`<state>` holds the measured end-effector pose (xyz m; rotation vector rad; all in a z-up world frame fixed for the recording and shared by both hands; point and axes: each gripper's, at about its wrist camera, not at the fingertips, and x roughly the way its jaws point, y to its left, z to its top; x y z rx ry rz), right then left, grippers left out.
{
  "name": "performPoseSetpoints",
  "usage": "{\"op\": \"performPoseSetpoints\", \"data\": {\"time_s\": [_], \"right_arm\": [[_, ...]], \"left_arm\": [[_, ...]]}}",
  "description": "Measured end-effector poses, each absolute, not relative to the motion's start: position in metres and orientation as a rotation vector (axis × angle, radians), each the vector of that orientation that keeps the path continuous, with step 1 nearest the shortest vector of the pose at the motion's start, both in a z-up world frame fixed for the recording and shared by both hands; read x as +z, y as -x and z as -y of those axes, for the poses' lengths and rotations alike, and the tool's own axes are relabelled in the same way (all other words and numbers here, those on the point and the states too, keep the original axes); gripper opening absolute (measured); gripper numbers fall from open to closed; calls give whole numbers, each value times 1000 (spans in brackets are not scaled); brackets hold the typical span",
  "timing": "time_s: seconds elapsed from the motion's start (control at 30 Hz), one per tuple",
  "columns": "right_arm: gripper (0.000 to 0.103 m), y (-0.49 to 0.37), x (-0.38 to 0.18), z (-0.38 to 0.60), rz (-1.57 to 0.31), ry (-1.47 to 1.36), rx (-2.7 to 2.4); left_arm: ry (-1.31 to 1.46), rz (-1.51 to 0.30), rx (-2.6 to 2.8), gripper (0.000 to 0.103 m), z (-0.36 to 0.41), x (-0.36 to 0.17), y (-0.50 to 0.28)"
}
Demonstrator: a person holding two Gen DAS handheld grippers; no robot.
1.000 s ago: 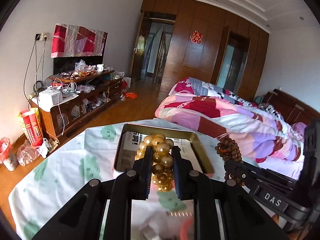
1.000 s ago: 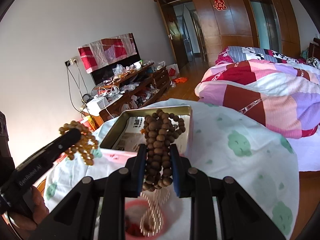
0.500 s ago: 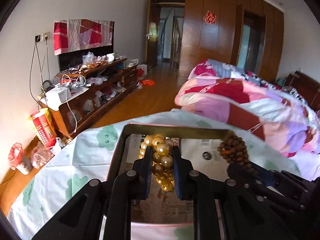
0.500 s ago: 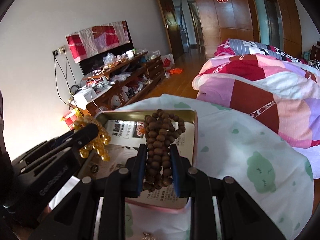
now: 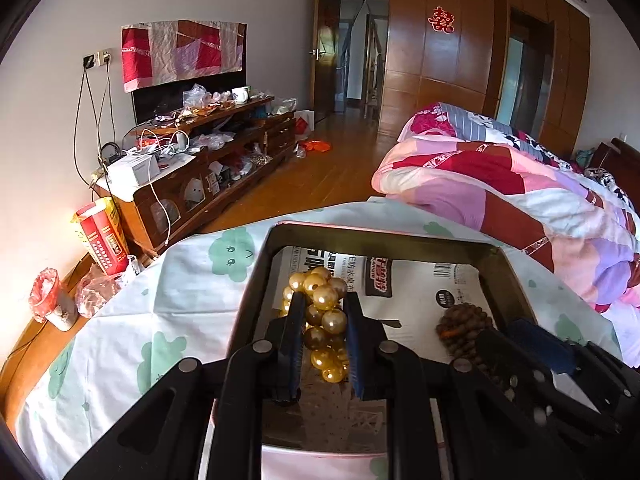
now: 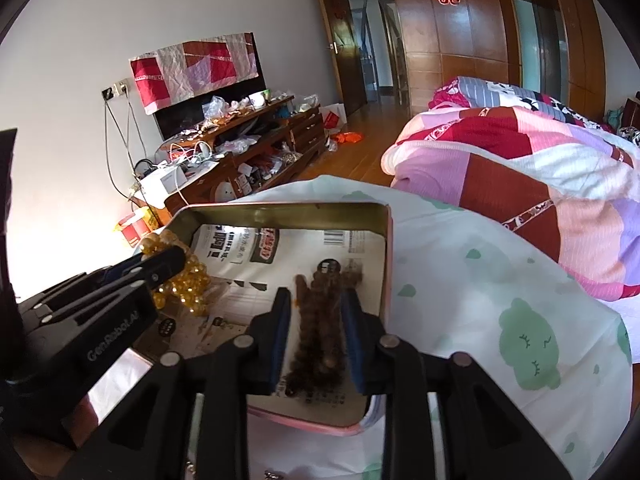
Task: Organize jewelry
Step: 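Carry both bead strands into the pink tin box and open both grippers, then grasp the green jade bangle with the left gripper while the right grasps the pearl necklace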
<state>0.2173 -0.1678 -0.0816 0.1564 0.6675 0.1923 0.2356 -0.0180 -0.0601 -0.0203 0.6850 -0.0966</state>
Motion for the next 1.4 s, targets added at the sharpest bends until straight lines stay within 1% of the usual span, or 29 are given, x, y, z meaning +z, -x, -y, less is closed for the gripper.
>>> {"op": "performPoseSetpoints", "data": {"time_s": [0.03,0.07,0.1,0.13,0.17,0.2,0.27,0.3,0.67,1.17,1.4], "right_arm": [[44,-216,-80,167,-660,-160,204],[57,-214,-78,166,-647,-153,201],[62,-213,-76,165,-631,-139,184],[65,-207,-72,165,-592,-119,160],[68,-204,-69,165,-570,-105,138],[70,-201,-66,166,-547,-102,121],[75,-199,-63,171,-528,-119,101],[75,-200,-63,174,-526,-137,96],[75,-195,-58,181,-521,-163,53],[75,-139,-51,192,-530,-219,31],[75,-111,-51,191,-541,-203,35]], "left_arm": [[14,-688,-88,23,19,-60,-236],[7,-689,-79,29,20,-60,-236],[4,-688,-73,40,20,-60,-236],[2,-683,-66,46,19,-60,-236],[-1,-673,-55,56,19,-58,-235],[-3,-660,-50,60,19,-57,-233],[-13,-636,-41,63,19,-54,-231],[-20,-632,-37,64,20,-53,-231],[-13,-623,-40,65,20,-46,-220],[-26,-614,-30,65,14,-38,-161],[-29,-609,-34,65,14,-36,-134]]}}
